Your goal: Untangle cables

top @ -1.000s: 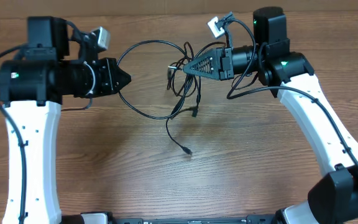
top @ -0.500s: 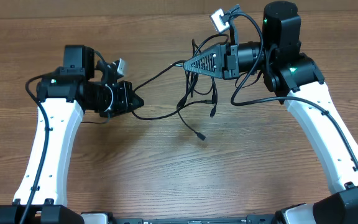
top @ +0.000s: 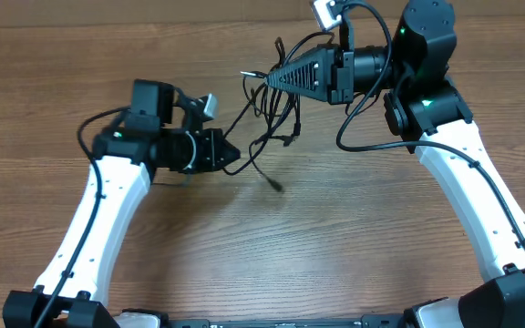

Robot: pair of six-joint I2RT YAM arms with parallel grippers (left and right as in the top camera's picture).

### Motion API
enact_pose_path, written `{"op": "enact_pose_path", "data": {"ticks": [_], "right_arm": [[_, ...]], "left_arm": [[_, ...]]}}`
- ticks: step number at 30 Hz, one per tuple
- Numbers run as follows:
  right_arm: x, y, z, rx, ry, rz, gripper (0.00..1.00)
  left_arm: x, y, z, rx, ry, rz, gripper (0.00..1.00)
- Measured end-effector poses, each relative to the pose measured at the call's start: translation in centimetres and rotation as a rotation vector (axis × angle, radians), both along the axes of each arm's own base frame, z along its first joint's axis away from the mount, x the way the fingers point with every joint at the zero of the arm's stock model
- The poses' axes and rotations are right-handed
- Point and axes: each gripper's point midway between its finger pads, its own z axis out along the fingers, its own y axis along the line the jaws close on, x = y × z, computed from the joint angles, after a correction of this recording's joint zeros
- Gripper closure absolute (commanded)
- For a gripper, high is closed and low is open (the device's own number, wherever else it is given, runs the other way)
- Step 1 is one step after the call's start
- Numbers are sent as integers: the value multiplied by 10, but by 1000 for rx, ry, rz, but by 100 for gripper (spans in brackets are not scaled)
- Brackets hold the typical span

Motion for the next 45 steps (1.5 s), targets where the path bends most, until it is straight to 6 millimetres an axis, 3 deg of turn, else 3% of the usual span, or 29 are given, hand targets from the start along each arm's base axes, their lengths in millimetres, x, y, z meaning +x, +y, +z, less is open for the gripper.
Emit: {"op": "enact_pose_path", "data": {"ticks": [5, 9, 11, 14, 15, 20, 30, 33, 34, 35, 36, 37, 38, 39, 41, 45], "right_arm": [[-2, -3, -1, -3, 55, 23, 96], [-1, -2, -5, -9, 88, 36, 96], [-2, -2, -6, -11, 97, 43, 96], [-3, -4, -4, -10, 89, 54, 96], [-4, -5, -4, -11, 88, 59, 96], [-4, -7, -5, -17, 131, 63, 96], [-9, -8, 7, -14, 188, 87, 96], [-11, -8, 11, -15, 218, 98, 96], [-11, -8, 11, -17, 228, 102, 96], [-11, -8, 12, -18, 234, 108, 96], [-12, -8, 12, -19, 240, 113, 96], [-12, -8, 11, -22, 246, 119, 96], [-12, -8, 9, -25, 253, 126, 96], [-12, -8, 7, -29, 258, 133, 96], [-14, -8, 4, -40, 268, 149, 85], [-34, -17, 33, -24, 143, 149, 83]], "left_arm": [[-3, -4, -10, -21, 16, 19, 88], [-8, -3, -19, -20, 57, 36, 74], [-10, -1, -23, -14, 71, 44, 54], [-11, 1, -29, 1, 87, 58, 13], [-12, 3, -33, 14, 96, 66, 7], [-3, 12, -42, 71, 71, 104, 5], [24, 19, -33, 108, -38, 164, 5], [30, 21, -29, 123, -60, 184, 8], [32, 21, -29, 125, -62, 189, 11], [34, 20, -29, 123, -66, 192, 22], [37, 19, -29, 119, -70, 197, 34], [40, 17, -28, 112, -74, 196, 60], [42, 15, -28, 110, -78, 195, 96], [44, 13, -28, 105, -77, 191, 96], [46, 13, -33, 116, -57, 209, 96], [31, 35, -107, 203, 157, 268, 96]]}}
